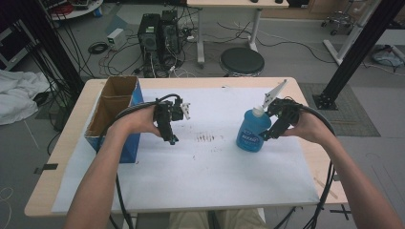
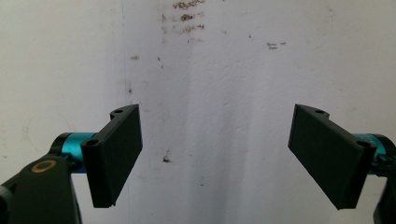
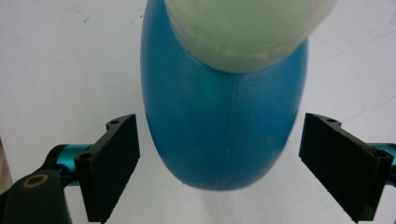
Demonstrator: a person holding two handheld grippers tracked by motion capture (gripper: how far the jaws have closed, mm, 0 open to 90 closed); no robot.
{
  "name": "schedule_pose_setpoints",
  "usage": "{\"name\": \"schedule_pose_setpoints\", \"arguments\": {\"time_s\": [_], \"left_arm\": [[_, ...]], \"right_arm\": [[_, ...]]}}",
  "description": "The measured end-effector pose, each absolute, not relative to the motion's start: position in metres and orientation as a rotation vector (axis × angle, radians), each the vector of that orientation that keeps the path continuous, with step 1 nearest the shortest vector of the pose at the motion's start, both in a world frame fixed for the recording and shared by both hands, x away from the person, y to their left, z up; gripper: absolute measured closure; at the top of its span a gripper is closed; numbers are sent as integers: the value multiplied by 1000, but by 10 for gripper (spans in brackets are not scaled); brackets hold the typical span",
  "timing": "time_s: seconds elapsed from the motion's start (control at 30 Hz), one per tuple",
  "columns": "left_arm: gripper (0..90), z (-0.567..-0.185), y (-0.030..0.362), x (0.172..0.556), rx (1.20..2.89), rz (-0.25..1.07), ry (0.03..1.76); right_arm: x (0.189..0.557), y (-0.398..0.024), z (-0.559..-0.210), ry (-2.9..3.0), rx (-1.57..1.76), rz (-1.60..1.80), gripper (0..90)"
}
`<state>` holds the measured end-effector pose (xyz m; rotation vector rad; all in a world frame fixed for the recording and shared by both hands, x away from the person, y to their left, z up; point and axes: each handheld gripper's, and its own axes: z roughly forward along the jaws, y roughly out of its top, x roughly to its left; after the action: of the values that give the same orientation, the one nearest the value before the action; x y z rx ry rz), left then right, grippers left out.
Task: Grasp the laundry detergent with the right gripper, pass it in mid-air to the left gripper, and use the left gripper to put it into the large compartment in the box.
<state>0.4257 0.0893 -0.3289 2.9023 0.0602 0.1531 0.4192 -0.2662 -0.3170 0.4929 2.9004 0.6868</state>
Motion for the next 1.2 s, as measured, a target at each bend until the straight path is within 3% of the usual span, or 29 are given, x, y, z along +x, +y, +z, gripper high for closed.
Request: {"name": "schedule_pose_setpoints", "arguments": {"time_s": [0.9,0.93,1.2], "left_arm": [[177,-332,87,427,2907,151,52],[177,-332,87,427,2905,153,56],[177,-334,89,426,2900,152,60]], "right_arm": [[417,-270,-344,2832,573,866,123],[417,-270,-344,2830,572,872,159],[417,-270,-346,2814,580,905,164]]}}
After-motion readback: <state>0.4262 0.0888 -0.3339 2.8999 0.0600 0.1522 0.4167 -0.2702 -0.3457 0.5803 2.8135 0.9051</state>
